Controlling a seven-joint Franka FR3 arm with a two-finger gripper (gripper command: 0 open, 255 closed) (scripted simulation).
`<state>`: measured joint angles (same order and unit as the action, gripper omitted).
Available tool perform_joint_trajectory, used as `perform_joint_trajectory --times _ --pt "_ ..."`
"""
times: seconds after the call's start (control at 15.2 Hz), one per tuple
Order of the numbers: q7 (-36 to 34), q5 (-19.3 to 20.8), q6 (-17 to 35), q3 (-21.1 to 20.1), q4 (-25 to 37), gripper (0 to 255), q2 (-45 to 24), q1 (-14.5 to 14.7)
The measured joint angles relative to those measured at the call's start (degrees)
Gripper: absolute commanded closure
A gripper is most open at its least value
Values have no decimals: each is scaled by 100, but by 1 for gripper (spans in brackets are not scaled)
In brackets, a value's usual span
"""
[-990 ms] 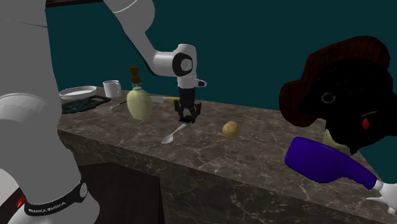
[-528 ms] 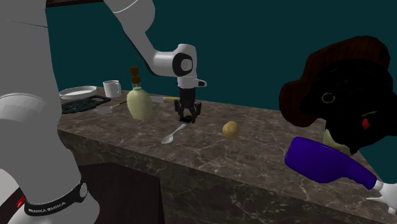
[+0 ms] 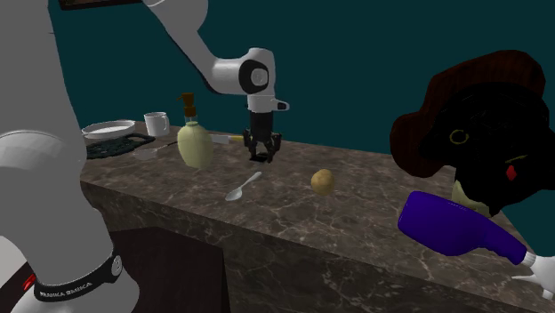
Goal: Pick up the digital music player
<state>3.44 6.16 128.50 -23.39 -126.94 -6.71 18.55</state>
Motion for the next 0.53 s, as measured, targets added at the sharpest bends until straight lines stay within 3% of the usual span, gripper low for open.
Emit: perform_joint_trajectory --times 0.53 --pt "163 -217 -536 -26 204 255 372 -24"
